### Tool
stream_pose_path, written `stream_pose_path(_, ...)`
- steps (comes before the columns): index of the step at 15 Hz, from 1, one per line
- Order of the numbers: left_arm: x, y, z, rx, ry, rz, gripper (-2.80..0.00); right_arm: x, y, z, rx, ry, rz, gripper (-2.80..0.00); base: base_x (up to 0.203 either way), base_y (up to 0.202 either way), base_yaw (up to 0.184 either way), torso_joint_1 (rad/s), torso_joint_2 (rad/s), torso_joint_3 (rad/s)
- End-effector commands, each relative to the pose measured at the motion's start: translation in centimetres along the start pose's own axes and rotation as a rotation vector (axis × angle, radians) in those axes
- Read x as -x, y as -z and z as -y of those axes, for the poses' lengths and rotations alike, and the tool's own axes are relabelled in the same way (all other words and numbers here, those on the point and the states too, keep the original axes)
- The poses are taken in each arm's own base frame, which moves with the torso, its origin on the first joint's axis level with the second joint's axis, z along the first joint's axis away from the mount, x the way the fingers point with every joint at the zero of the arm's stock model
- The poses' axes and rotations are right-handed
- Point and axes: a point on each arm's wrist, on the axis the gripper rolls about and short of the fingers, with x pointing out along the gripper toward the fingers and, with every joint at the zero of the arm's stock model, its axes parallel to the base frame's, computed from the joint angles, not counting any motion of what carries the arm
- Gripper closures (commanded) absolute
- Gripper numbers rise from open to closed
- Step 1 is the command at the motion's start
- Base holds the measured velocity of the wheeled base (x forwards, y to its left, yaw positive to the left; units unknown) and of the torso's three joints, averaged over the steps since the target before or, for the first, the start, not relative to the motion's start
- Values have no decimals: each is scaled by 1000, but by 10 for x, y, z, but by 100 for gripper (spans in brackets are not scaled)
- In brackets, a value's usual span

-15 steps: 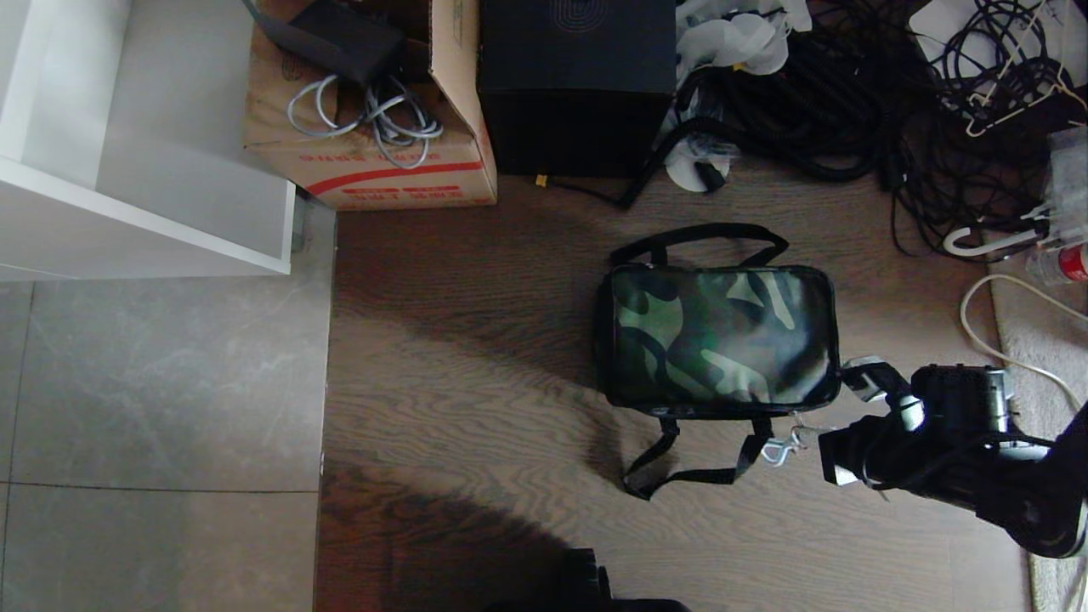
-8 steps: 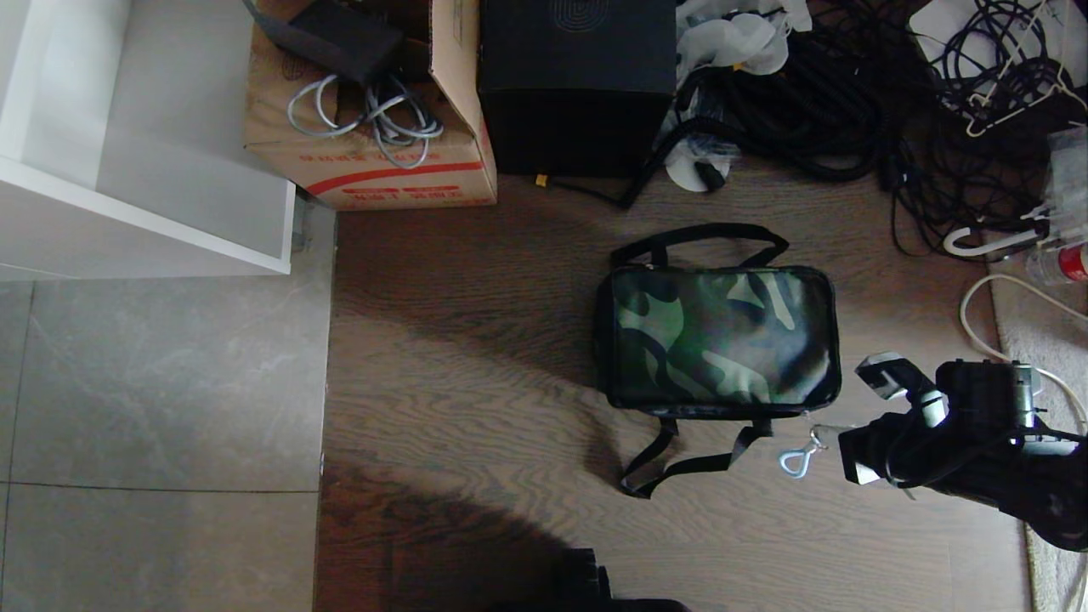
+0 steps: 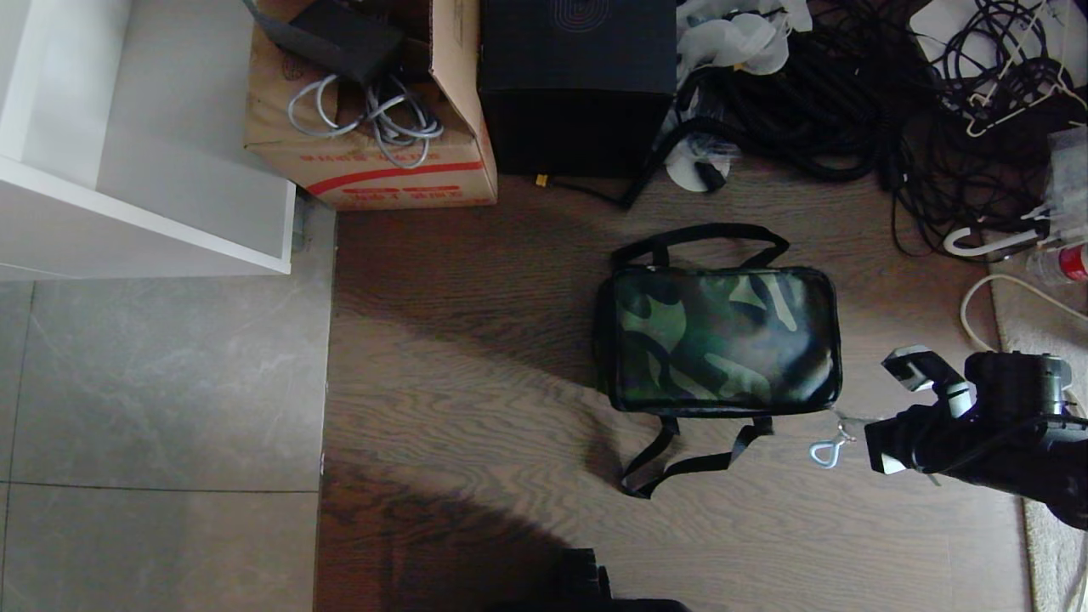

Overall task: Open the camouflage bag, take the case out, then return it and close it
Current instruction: Open the top of the storage box

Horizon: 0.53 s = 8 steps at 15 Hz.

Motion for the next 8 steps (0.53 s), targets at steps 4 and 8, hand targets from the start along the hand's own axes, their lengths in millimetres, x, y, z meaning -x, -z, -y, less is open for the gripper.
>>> stream_pose_path(4, 0, 0, 0, 0, 0, 0, 0, 0, -6, 20, -31, 10, 26, 0, 0, 0, 0, 0, 0, 0)
stream_pose_path(8, 0, 0, 0, 0, 0, 2, 0, -2, -13, 21, -24, -27, 51, 0, 0, 0, 0, 0, 0, 0)
